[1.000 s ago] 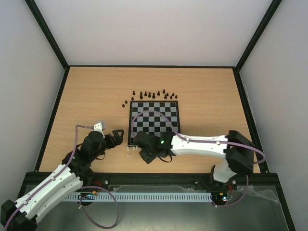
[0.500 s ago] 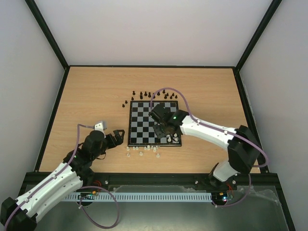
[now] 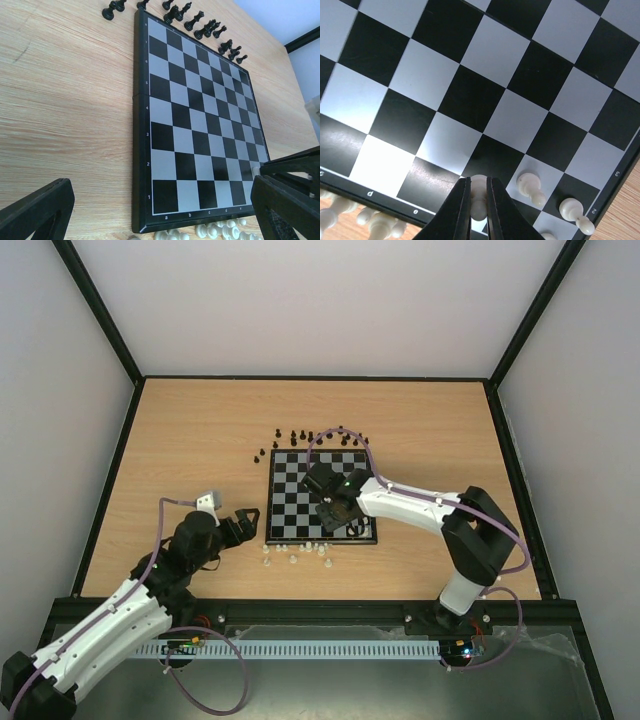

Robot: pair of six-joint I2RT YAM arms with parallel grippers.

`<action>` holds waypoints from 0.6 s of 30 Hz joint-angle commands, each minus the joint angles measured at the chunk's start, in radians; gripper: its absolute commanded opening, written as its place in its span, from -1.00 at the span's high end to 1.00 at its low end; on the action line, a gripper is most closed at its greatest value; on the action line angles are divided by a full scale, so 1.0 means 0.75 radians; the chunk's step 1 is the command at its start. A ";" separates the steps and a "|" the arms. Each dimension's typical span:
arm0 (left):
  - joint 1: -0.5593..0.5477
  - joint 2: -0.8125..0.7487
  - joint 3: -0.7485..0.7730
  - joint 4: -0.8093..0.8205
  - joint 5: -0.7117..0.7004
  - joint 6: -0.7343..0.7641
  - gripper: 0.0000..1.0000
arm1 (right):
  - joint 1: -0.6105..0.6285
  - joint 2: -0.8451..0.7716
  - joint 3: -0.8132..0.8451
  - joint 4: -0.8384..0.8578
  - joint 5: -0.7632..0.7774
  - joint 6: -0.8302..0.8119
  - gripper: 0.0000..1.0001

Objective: Set up the chess pieces on the board
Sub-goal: Place the chess piece on the chessboard.

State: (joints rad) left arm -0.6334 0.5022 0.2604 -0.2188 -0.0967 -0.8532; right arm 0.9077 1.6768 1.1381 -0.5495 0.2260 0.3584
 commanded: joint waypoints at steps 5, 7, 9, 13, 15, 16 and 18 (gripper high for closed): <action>0.009 -0.038 -0.016 -0.015 0.006 0.007 -0.99 | -0.013 0.055 0.026 -0.047 0.041 -0.009 0.82; 0.010 -0.038 -0.017 -0.017 0.004 0.007 -0.99 | -0.014 0.065 0.027 -0.048 0.047 -0.008 0.81; 0.010 -0.039 -0.021 -0.017 0.004 0.007 -0.99 | -0.015 0.073 0.026 -0.049 0.051 -0.007 0.80; 0.010 -0.038 -0.024 -0.013 0.004 0.007 -0.99 | -0.017 0.080 0.016 -0.044 0.043 -0.007 0.79; 0.010 -0.036 -0.026 -0.012 0.004 0.005 -0.99 | -0.018 0.078 0.013 -0.043 0.044 -0.009 0.79; 0.009 -0.035 -0.027 -0.009 0.003 0.006 -0.99 | -0.020 0.078 0.009 -0.043 0.044 -0.009 0.78; 0.010 -0.034 -0.029 -0.009 0.004 0.006 -0.99 | -0.023 0.079 0.010 -0.040 0.043 -0.009 0.77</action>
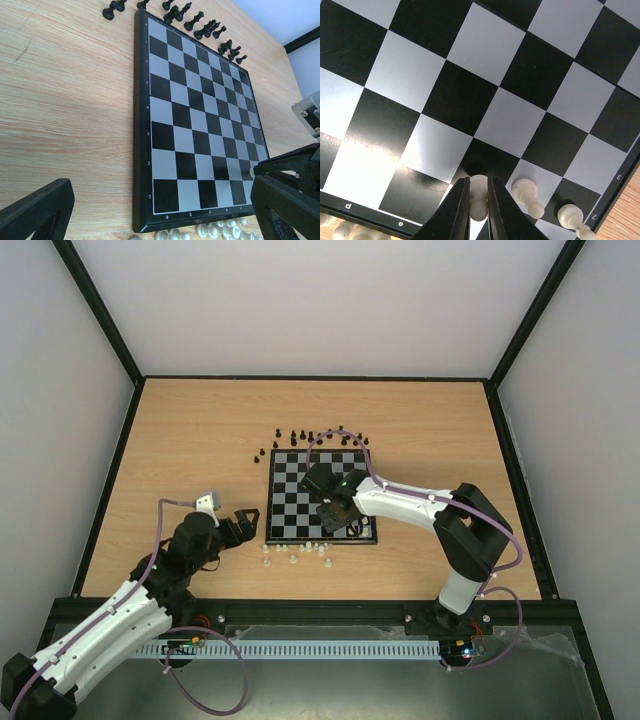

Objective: Set up the chess pieces on the board
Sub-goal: Place the chess piece on the chessboard.

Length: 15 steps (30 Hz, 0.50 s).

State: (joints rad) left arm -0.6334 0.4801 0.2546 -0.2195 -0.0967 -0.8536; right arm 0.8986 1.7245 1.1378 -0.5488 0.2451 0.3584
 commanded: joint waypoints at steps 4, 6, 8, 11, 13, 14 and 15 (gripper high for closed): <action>0.010 -0.004 -0.022 -0.008 0.006 0.005 -0.99 | -0.014 0.022 0.011 -0.041 0.022 -0.009 0.74; 0.010 -0.008 -0.020 -0.013 0.005 0.005 -0.99 | -0.016 0.025 0.010 -0.038 0.023 -0.008 0.74; 0.009 -0.013 -0.021 -0.021 0.002 0.005 -0.99 | -0.018 0.024 0.009 -0.037 0.019 -0.007 0.73; 0.010 -0.027 -0.023 -0.033 -0.002 0.003 -0.99 | -0.018 0.022 0.006 -0.034 0.019 -0.009 0.72; 0.010 -0.034 -0.026 -0.036 -0.002 0.003 -0.99 | -0.019 0.027 0.009 -0.034 0.019 -0.009 0.71; 0.010 -0.036 -0.027 -0.037 -0.002 0.002 -0.99 | -0.020 0.027 0.009 -0.034 0.019 -0.009 0.71; 0.010 -0.037 -0.027 -0.037 -0.002 0.001 -0.99 | -0.019 0.027 0.012 -0.035 0.019 -0.008 0.71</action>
State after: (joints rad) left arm -0.6334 0.4644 0.2462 -0.2249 -0.0971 -0.8536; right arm 0.8894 1.7302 1.1378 -0.5480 0.2459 0.3584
